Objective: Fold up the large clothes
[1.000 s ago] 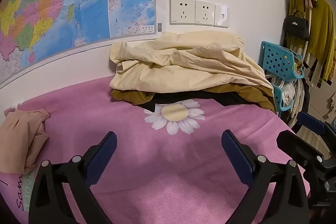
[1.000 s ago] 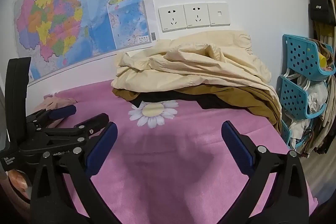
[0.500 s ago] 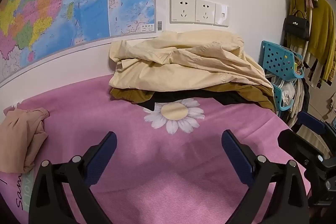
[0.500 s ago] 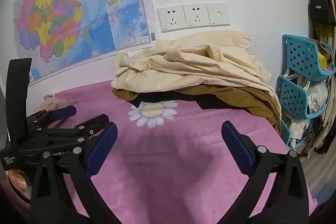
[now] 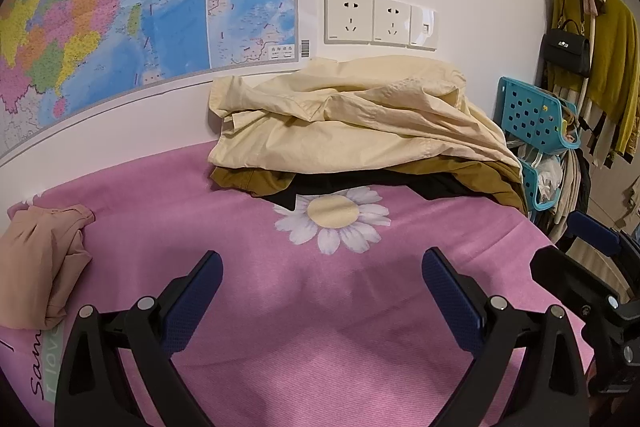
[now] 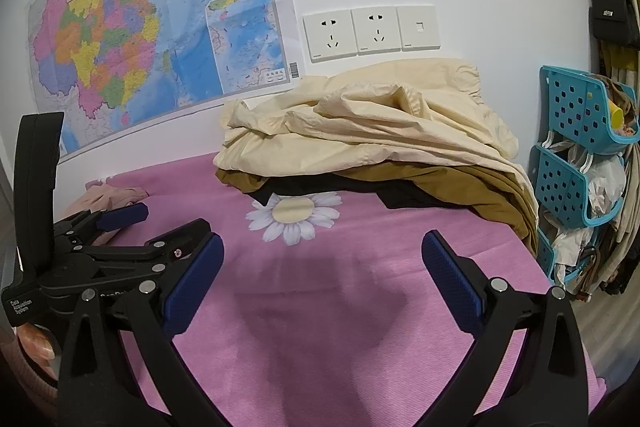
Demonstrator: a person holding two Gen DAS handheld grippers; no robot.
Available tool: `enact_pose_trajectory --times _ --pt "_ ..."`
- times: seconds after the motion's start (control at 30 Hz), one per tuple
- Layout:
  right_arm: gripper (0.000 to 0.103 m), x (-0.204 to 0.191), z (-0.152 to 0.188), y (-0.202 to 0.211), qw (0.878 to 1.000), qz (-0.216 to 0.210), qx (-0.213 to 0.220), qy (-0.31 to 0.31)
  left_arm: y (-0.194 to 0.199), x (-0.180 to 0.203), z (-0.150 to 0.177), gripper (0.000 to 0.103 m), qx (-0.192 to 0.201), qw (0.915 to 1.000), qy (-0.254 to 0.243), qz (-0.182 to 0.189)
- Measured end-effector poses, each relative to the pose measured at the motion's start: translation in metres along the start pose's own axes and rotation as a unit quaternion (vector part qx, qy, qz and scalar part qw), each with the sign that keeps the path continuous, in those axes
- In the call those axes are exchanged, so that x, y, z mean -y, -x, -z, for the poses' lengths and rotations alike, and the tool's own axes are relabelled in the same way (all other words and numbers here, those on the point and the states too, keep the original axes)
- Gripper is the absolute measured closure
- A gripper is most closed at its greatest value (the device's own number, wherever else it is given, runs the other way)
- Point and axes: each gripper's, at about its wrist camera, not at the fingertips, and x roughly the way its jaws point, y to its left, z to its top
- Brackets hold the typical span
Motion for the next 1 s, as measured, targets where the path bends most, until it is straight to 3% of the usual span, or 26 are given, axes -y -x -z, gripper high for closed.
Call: enact_pose_trajectory --times 1.0 --pt "0.005 -0.0017 -0.0017 -0.0012 1.000 -0.002 0.001 0.004 -0.0018 0.0001 -0.0005 0.007 -0.003 1.0000 0.004 0.003"
